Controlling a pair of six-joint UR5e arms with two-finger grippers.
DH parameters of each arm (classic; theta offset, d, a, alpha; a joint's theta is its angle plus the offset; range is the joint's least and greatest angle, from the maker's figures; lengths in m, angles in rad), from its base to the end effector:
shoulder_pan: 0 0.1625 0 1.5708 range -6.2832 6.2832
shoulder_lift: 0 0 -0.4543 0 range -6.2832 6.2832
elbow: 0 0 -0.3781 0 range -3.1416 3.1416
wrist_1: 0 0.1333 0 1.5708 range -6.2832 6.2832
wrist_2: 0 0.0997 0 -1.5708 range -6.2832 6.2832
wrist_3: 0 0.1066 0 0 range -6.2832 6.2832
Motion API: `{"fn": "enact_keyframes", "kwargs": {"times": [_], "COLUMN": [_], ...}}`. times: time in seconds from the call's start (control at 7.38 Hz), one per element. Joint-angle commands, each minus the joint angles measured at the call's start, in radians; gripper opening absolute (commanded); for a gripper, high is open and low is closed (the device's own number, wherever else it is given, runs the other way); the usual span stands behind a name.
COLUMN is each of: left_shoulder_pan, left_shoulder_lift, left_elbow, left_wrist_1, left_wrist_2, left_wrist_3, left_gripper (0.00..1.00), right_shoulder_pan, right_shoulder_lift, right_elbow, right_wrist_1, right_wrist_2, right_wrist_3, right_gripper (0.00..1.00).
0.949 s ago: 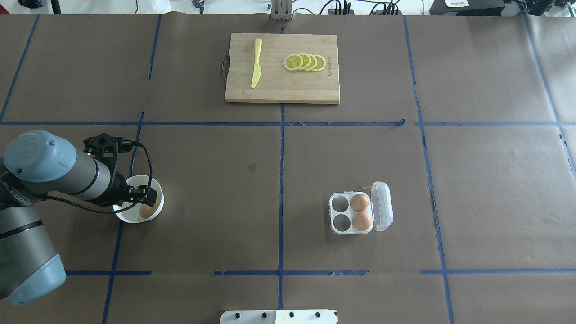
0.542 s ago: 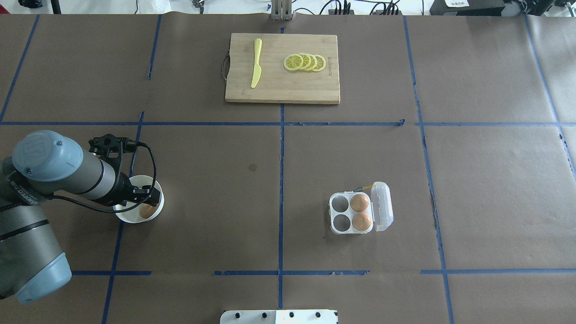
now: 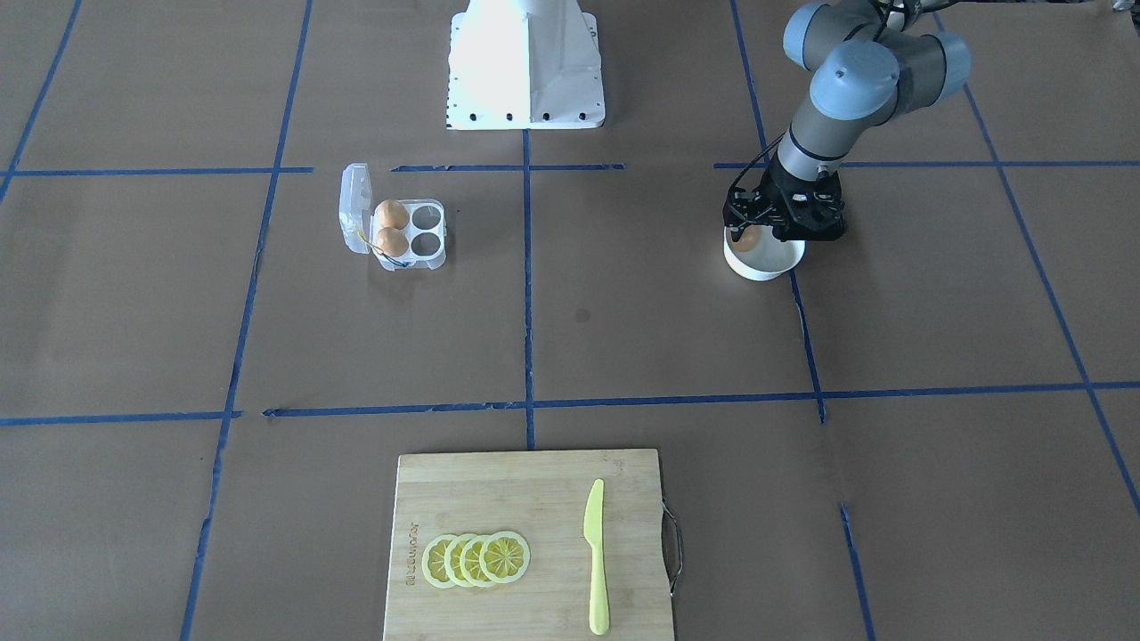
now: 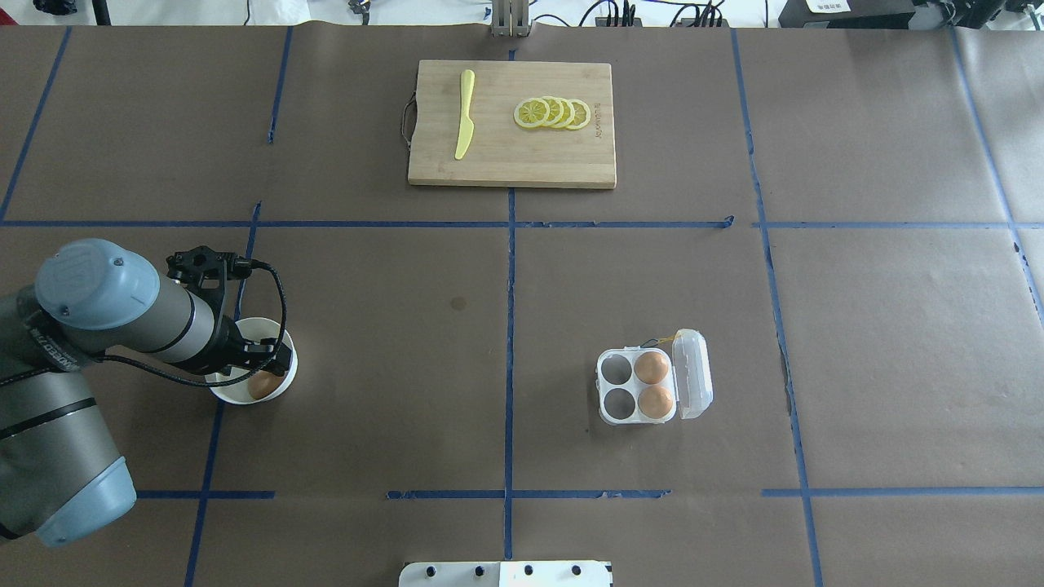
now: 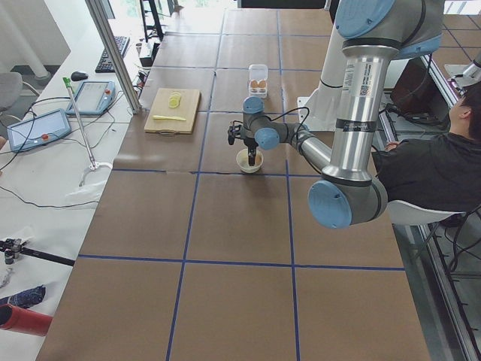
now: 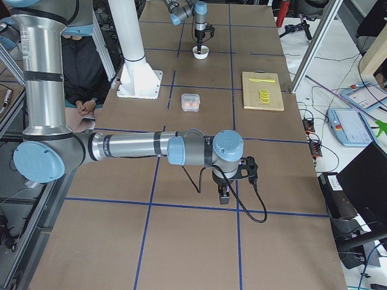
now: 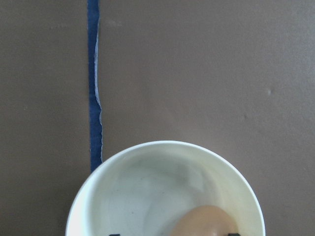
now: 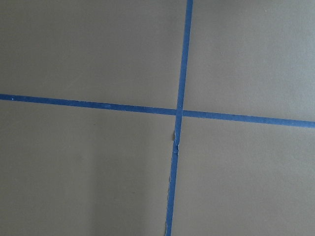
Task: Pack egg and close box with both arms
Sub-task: 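Lower the left gripper into the bowl and close it on the brown egg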
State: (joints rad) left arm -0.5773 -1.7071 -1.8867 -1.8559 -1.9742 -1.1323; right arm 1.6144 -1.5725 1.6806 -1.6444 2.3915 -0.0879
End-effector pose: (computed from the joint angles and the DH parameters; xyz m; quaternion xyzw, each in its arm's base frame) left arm 0.4039 -0.3722 0.4529 0.0084 0.3994 0.0086 0.9167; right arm 0.0761 -0.4744 0.6452 0.0420 -0.3970 -0.0272 0.9165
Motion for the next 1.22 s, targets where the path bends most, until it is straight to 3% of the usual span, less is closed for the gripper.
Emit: {"fn": "enact_keyframes", "kwargs": {"times": [0.0,0.81,1.08], "left_shoulder_pan": [0.007,0.025,0.023], "left_shoulder_lift": [-0.005,-0.005,-0.003], "left_elbow": [0.005,0.006,0.006], "left_wrist_1": [0.0,0.001,0.001], "left_wrist_2": [-0.002,-0.003,-0.003], "left_wrist_3": [0.0,-0.001,-0.001], "left_gripper": [0.78,0.75,0.67], "right_shoulder_pan": [-0.001,-0.001,0.001], "right_shoulder_lift": [0.0,0.003,0.003], "right_elbow": [0.001,0.004,0.004], "right_wrist_1": [0.0,0.0,0.0], "right_wrist_2": [0.0,0.0,0.0], "right_wrist_3": [0.0,0.0,0.002], "right_gripper": [1.0,1.0,1.0]}}
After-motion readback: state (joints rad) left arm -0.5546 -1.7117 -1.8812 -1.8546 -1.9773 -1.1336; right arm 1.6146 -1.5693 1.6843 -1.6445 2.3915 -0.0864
